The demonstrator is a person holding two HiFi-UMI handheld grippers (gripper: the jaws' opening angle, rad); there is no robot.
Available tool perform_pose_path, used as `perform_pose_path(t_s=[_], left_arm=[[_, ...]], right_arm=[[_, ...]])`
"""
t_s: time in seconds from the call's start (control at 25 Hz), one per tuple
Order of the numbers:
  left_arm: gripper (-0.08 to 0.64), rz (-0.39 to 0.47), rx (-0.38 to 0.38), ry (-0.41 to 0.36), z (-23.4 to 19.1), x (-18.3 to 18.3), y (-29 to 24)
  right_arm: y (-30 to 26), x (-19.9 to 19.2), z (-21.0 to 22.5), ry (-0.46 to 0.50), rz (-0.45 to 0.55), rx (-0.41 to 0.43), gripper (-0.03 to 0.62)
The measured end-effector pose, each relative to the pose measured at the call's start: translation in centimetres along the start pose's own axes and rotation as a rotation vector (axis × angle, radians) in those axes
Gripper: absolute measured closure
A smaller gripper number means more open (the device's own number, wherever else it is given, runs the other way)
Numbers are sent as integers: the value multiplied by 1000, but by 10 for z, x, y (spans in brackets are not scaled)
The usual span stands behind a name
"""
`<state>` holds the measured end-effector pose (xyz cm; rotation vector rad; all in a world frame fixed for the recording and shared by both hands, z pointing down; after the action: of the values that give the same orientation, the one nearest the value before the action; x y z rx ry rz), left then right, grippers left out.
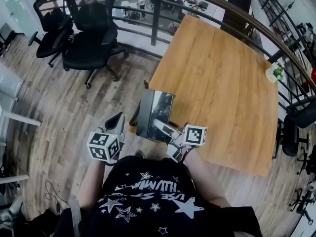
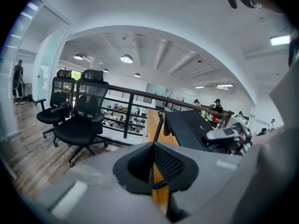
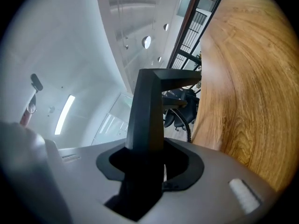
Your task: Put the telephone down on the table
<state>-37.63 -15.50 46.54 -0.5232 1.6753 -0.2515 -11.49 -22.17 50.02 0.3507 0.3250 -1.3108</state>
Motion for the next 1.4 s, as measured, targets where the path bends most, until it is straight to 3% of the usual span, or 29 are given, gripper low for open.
perform_pose_path(t_s=[0.48, 0.96, 1.4], left_arm=[[558, -44, -98, -38, -31, -3, -23], [558, -97, -158, -63, -18, -15, -31], [558, -124, -171, -89, -14, -17, -32]], right_arm=[[-18, -17, 24, -13, 49, -69, 430], [-4, -30, 39, -58, 75, -147, 430], [1, -37, 47, -66, 80, -166, 430]])
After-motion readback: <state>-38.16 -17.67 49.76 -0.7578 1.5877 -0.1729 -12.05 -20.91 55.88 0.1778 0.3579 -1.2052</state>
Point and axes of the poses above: the fingertips, and each gripper's own axes: y backward along the fingers, z to its right, x out of its top, the point moved 10 cm from there along y, backward along the fingers, and after that the axes turned 8 degrees about x, right-handed, at the moved point
